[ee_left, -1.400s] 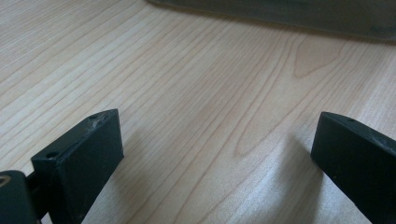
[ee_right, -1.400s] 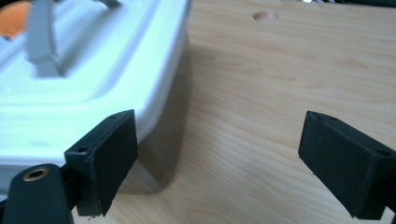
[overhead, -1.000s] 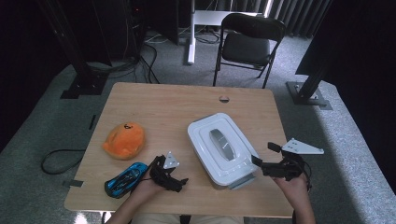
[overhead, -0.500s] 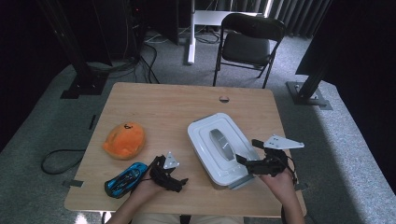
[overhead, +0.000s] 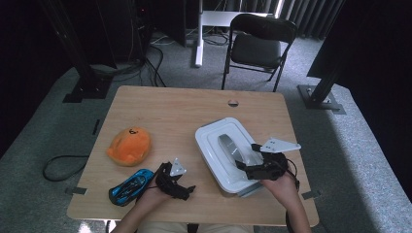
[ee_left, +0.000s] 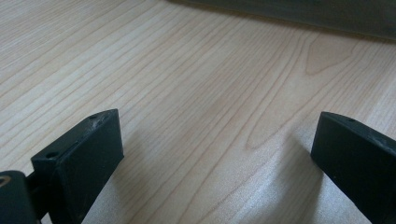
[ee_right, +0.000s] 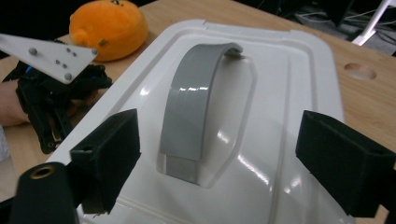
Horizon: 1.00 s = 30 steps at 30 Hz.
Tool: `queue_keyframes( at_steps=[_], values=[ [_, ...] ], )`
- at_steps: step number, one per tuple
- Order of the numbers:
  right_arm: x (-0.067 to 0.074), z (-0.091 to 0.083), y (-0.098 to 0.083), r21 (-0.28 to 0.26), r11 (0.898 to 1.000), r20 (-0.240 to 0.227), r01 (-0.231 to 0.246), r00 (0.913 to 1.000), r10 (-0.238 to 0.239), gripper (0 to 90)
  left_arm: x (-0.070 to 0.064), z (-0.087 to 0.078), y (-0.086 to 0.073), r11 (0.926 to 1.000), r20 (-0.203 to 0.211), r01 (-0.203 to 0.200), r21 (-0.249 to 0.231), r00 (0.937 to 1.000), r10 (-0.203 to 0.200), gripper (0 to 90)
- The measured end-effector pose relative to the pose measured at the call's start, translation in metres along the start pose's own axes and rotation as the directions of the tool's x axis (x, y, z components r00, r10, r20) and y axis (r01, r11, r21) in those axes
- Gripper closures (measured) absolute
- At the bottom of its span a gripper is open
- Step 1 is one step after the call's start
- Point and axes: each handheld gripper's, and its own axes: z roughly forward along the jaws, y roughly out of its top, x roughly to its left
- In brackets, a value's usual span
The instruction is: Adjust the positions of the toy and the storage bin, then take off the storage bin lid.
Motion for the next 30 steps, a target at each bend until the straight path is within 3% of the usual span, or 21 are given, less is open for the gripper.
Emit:
queue_keyframes(
  at_steps=[3,10,20,23,30],
  values=[
    [0.002,0.004,0.0,0.033,0.999,0.01,0.025,0.9996,-0.025,17.2,0.0,0.0,0.0,1.0,-0.001,0.0,0.0,1.0,0.0,2.9],
    [0.007,0.014,0.0,0.075,0.997,0.02,0.023,0.9995,-0.025,24.7,-0.001,-0.001,-0.001,1.0,-0.005,0.003,0.001,1.0,-0.003,2.9],
    [0.017,0.016,0.003,0.073,0.996,0.043,0.042,0.9981,-0.045,38.2,-0.001,-0.001,-0.001,1.0,-0.007,0.008,-0.002,0.9999,-0.008,2.9],
    [0.018,0.017,0.003,0.073,0.997,0.048,0.039,0.9979,-0.042,39.3,-0.001,-0.001,-0.001,1.0,-0.008,0.009,-0.002,0.9999,-0.009,2.9],
    [0.025,0.017,0.002,0.057,0.998,0.072,0.028,0.9969,-0.032,51.1,-0.001,-0.001,-0.001,1.0,-0.009,0.01,-0.002,0.9999,-0.01,2.9]
  ],
)
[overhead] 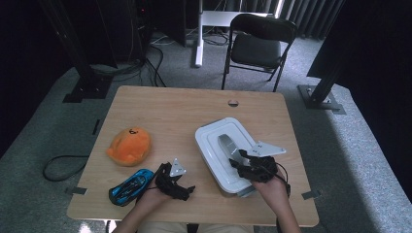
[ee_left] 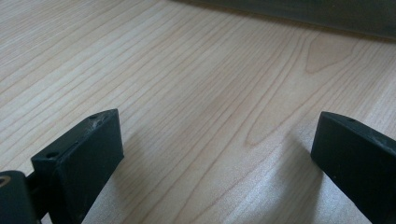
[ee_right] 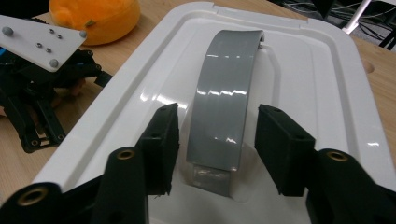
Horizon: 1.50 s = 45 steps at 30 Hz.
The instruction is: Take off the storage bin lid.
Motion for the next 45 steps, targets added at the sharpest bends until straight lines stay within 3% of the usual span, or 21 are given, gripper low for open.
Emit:
queue_keyframes(
  at_steps=[4,6,15,18,27,45],
  values=[
    [0.002,0.0,0.0,-0.006,1.0,-0.011,0.007,0.9999,-0.007,59.7,0.0,0.0,0.0,1.0,-0.002,0.001,0.001,1.0,-0.001,2.8],
    [0.003,0.0,0.0,-0.001,1.0,0.006,0.009,0.9999,-0.009,64.7,0.0,0.0,0.0,1.0,-0.002,0.001,0.001,1.0,-0.001,2.9],
    [0.003,0.001,0.0,0.002,1.0,0.021,-0.012,0.9997,0.012,66.2,0.0,0.0,0.0,1.0,-0.003,0.002,0.001,1.0,-0.002,2.9],
    [0.0,-0.001,0.0,-0.011,0.999,0.004,-0.035,0.9994,0.035,67.2,0.0,0.0,0.0,1.0,-0.003,0.002,0.0,1.0,-0.002,2.9],
    [0.0,-0.007,0.006,-0.034,0.999,0.007,-0.036,0.9993,0.036,67.6,0.0,0.0,0.0,1.0,-0.005,0.002,-0.002,1.0,-0.002,2.8],
    [-0.017,-0.026,0.017,-0.077,0.996,0.065,-0.05,0.9964,0.055,67.6,0.0,0.0,0.0,1.0,-0.004,0.003,-0.002,1.0,-0.003,2.8]
  ],
)
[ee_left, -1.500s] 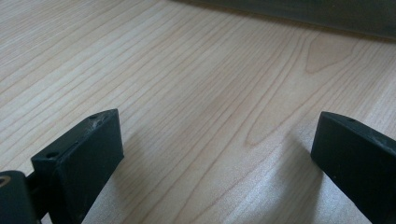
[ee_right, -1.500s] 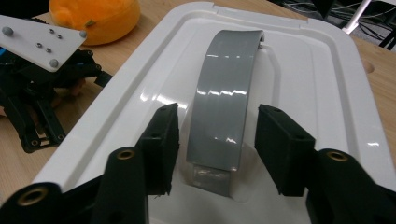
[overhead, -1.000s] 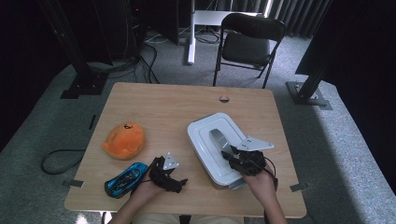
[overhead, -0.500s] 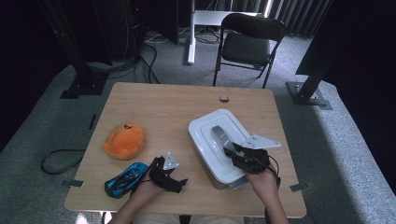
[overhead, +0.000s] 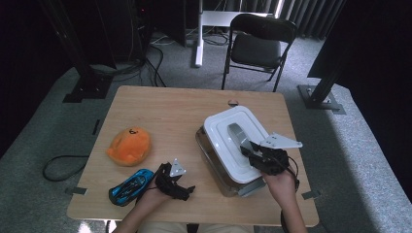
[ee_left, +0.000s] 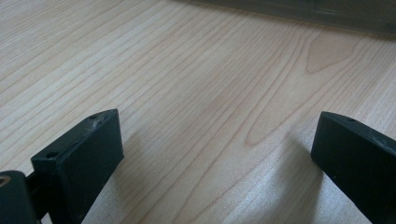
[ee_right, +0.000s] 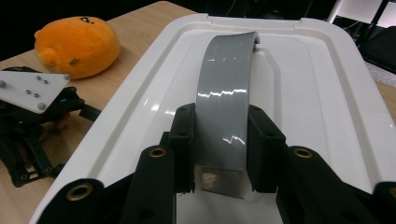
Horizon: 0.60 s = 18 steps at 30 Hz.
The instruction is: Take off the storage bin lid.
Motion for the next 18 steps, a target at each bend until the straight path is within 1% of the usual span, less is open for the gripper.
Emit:
queue_keyframes(
  at_steps=[11,15,18],
  values=[
    [-0.019,0.0,0.005,-0.004,1.0,0.026,-0.024,0.9994,0.024,67.7,0.0,0.0,0.0,1.0,0.0,0.0,0.0,1.0,0.0,2.8],
    [-0.026,-0.001,0.005,-0.018,0.999,0.061,-0.038,0.9974,0.039,67.7,0.0,0.0,0.0,1.0,0.0,0.0,0.0,1.0,0.0,2.8],
    [-0.033,-0.002,0.005,-0.025,0.998,0.073,-0.051,0.9959,0.053,67.7,0.0,0.0,0.0,1.0,0.0,0.0,0.0,1.0,0.0,2.8]
  ],
)
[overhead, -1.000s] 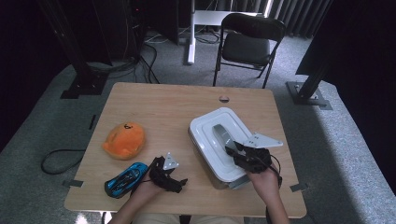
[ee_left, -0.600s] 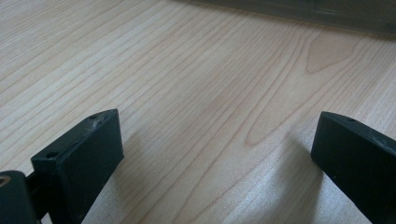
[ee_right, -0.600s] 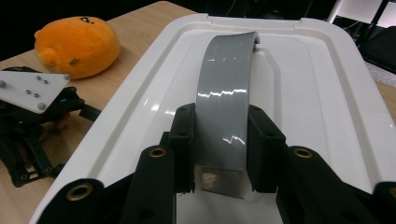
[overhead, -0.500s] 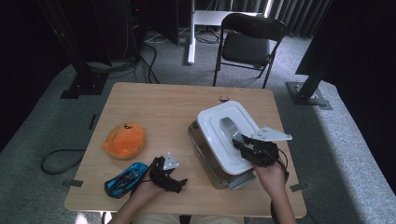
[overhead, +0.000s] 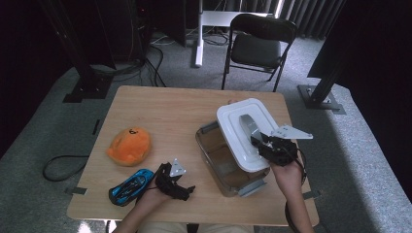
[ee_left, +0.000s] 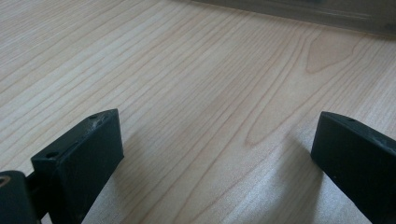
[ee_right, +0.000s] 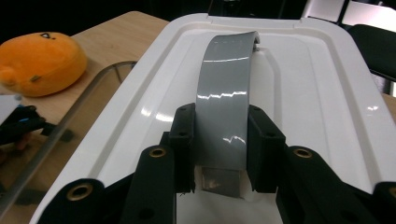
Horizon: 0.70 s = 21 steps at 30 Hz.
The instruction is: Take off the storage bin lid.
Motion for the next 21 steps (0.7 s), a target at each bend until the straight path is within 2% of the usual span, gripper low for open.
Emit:
queue_keyframes(
  at_steps=[4,12,21],
  values=[
    [-0.007,0.0,0.0,0.003,1.0,0.011,-0.01,0.9999,0.01,67.7,0.0,0.0,0.0,1.0,0.0,0.0,0.0,1.0,0.0,2.9],
    [-0.03,-0.004,0.001,-0.003,0.999,0.056,-0.045,0.9974,0.045,67.8,0.0,0.0,0.0,1.0,-0.002,0.001,-0.003,1.0,-0.001,2.8],
    [-0.056,0.002,-0.003,0.001,0.996,0.106,-0.088,0.9906,0.087,67.8,0.0,0.0,0.0,1.0,0.001,0.0,0.0,1.0,0.0,2.9]
  ],
)
